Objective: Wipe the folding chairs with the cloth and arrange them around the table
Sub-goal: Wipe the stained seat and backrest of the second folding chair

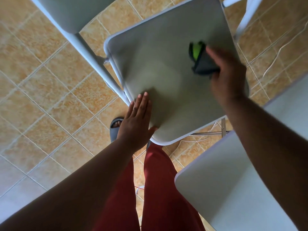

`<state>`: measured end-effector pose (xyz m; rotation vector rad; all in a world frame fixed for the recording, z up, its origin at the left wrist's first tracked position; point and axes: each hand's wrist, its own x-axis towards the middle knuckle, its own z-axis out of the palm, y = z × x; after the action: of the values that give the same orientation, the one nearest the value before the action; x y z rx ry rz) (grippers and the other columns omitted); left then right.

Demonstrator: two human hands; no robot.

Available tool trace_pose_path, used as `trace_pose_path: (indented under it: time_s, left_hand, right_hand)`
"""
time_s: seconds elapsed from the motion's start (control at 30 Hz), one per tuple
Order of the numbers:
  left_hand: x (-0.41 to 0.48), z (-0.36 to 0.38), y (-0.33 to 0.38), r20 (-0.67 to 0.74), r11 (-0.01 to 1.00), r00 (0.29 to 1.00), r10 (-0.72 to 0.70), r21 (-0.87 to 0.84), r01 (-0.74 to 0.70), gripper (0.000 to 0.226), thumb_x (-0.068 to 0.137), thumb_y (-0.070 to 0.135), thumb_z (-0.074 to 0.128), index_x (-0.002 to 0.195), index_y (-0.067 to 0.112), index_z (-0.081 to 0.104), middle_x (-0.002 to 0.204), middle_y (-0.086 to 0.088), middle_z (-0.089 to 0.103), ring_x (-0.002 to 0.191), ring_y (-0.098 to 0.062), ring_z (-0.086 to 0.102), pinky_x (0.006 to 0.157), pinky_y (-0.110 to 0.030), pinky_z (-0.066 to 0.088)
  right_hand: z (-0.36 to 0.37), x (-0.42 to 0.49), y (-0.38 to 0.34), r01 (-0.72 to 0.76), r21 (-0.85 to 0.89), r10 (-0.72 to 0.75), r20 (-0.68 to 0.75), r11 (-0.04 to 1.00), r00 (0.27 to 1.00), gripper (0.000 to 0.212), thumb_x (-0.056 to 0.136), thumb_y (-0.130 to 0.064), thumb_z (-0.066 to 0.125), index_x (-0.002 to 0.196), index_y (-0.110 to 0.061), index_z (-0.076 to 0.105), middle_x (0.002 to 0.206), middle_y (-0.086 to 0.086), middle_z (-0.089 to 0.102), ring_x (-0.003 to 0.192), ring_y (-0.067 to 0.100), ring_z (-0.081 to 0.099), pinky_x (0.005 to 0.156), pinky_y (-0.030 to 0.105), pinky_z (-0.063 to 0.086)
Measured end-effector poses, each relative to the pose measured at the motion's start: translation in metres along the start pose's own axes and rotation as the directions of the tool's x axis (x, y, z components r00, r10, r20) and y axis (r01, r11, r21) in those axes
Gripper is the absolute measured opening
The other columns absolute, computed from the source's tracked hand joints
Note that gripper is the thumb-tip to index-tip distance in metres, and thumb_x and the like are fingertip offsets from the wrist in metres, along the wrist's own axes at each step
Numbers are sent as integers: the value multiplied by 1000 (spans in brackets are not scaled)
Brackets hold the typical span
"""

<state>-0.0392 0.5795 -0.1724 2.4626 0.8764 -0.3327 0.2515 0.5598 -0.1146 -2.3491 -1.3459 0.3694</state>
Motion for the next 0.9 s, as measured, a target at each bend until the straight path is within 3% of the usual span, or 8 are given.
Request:
trace_pose_path:
  time_s: [0.1, 0.2, 0.27, 0.37, 0.5, 0.67, 0.83, 0.9]
  left_hand:
    - [-5, 0, -1, -4, 999, 999, -42, -31, 42, 91, 91, 52, 53, 154, 2, 10, 163, -15, 1, 151, -29, -1, 122, -46, 13]
    - [-5, -1, -2, 9, 998, 999, -45, -37, 45, 92, 91, 53, 51, 154, 3, 7, 163, -14, 0, 151, -28, -2, 122, -47, 13]
    - [-4, 0, -2, 32, 999, 998, -45, -29, 46, 93, 90, 55, 49, 154, 4, 5, 164, -14, -3, 151, -28, -4, 123, -46, 11]
    - [-3, -1, -3, 53, 999, 998, -39, -14, 40, 94, 90, 57, 48, 154, 4, 4, 163, -13, -6, 151, -28, -7, 123, -46, 10]
    - [-3, -5, -7, 74, 1000, 997, -18, -14, 19, 95, 90, 54, 53, 155, 4, 5, 163, -12, -7, 151, -28, -7, 123, -46, 10]
    - [-3, -9, -9, 101, 1000, 995, 0, 14, -2, 93, 90, 51, 53, 154, 4, 5, 163, -13, -9, 151, -29, -8, 123, -46, 9]
    - [-5, -11, -3, 77, 999, 997, 0, 37, -3, 94, 87, 46, 60, 153, 0, 11, 163, -17, -2, 150, -32, -4, 123, -47, 10]
    - [-6, -10, 0, 62, 999, 998, 20, 39, -22, 93, 88, 45, 60, 153, -1, 11, 163, -17, -2, 150, -32, -4, 123, -47, 11]
  right_hand:
    - [23, 60, 3, -7, -98, 13, 54, 995, 998, 61, 81, 6, 47, 139, -13, 48, 145, 18, 44, 135, 32, 39, 115, 25, 25]
    - [61, 60, 3, 80, -279, 3, 285, 957, 959, 63, 84, 1, 46, 143, -21, 42, 154, 15, 31, 141, 37, 27, 115, 45, 24]
    - [77, 32, -3, 155, -349, -50, 291, 924, 955, 58, 85, -3, 47, 140, -20, 46, 150, 14, 39, 138, 41, 32, 111, 53, 25]
    - [81, -27, -11, 278, -278, -194, 294, 920, 936, 48, 89, -7, 41, 134, -16, 54, 140, 15, 51, 132, 43, 40, 108, 56, 27]
    - [68, -114, -13, 367, -149, -275, 428, 918, 861, 49, 90, -5, 36, 133, -14, 55, 141, 14, 51, 137, 39, 35, 112, 55, 23]
    - [31, -167, -17, 388, 32, -334, 577, 921, 745, 55, 84, 3, 32, 128, -13, 60, 134, 11, 57, 132, 32, 44, 106, 52, 38]
    - [-23, -95, 4, 170, -17, -155, 331, 985, 931, 69, 70, 2, 29, 133, -10, 55, 138, 14, 53, 128, 30, 48, 109, 36, 38]
    - [-34, -59, 26, 111, -134, -82, 211, 985, 974, 65, 74, 5, 34, 135, -10, 53, 141, 16, 49, 132, 34, 44, 111, 39, 37]
